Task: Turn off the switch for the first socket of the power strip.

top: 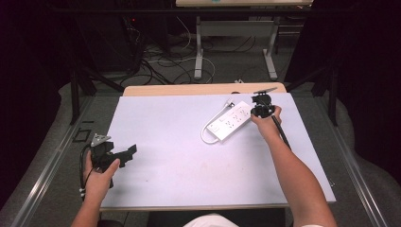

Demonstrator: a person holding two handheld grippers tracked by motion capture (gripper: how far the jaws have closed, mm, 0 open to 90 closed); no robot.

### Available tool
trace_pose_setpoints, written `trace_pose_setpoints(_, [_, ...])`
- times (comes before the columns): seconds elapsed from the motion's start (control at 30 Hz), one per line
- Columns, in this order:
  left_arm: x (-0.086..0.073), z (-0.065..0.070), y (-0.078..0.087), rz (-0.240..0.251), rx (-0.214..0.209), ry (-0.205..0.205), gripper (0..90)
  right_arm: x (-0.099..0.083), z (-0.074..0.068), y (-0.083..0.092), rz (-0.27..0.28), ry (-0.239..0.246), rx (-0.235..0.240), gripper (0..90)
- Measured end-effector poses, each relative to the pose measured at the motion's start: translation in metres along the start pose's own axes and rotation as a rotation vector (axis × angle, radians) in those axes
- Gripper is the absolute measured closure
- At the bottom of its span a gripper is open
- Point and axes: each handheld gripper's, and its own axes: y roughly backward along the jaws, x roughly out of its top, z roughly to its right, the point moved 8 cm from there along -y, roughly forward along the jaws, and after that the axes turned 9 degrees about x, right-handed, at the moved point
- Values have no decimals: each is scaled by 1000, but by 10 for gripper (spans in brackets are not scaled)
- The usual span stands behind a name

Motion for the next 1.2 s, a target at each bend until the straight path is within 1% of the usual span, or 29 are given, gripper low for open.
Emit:
trace_pose_setpoints(0.03, [0,0,1,-9,0,-6,40,-2,2,1,-3,1,0,892])
trace_pose_setpoints(0.23, [0,0,0,-4,1,-3,40,-9,8,8,0,3,5,892])
trace_pose_setpoints(0.3, [0,1,0,-4,3,-6,40,-14,13,11,5,17,0,892])
trace_pose_setpoints(0.4, [0,1,0,-2,1,-1,40,-18,13,14,1,11,2,891])
trace_pose_setpoints(0.53, [-1,1,0,-3,1,-1,40,-29,17,22,3,38,16,891])
trace_pose_setpoints(0.57, [-1,1,0,-3,2,-1,41,-31,16,23,5,23,22,891])
trace_pose_setpoints(0.7, [-1,2,0,-5,1,-4,41,-41,21,30,2,44,17,886])
trace_pose_setpoints(0.8, [-1,3,0,-4,0,-6,41,-45,20,33,8,37,23,885])
trace_pose_setpoints(0.83, [-1,3,0,-4,1,-6,41,-50,20,37,5,41,26,885])
trace_pose_setpoints(0.93, [-1,3,0,-5,1,-6,41,-58,21,43,5,51,33,882])
trace_pose_setpoints(0.97, [-1,3,0,-5,0,-7,41,-58,21,43,5,51,33,882])
trace_pose_setpoints(1.1, [-1,4,0,-6,0,-8,41,-71,20,48,7,58,47,878])
trace_pose_setpoints(1.13, [-1,4,0,-6,0,-8,42,-74,19,49,9,51,47,878])
trace_pose_setpoints(1.17, [-1,4,0,-6,-1,-9,41,-80,20,52,12,53,58,877])
trace_pose_setpoints(1.2, [-1,4,0,-5,0,-10,41,-80,20,52,12,53,58,877])
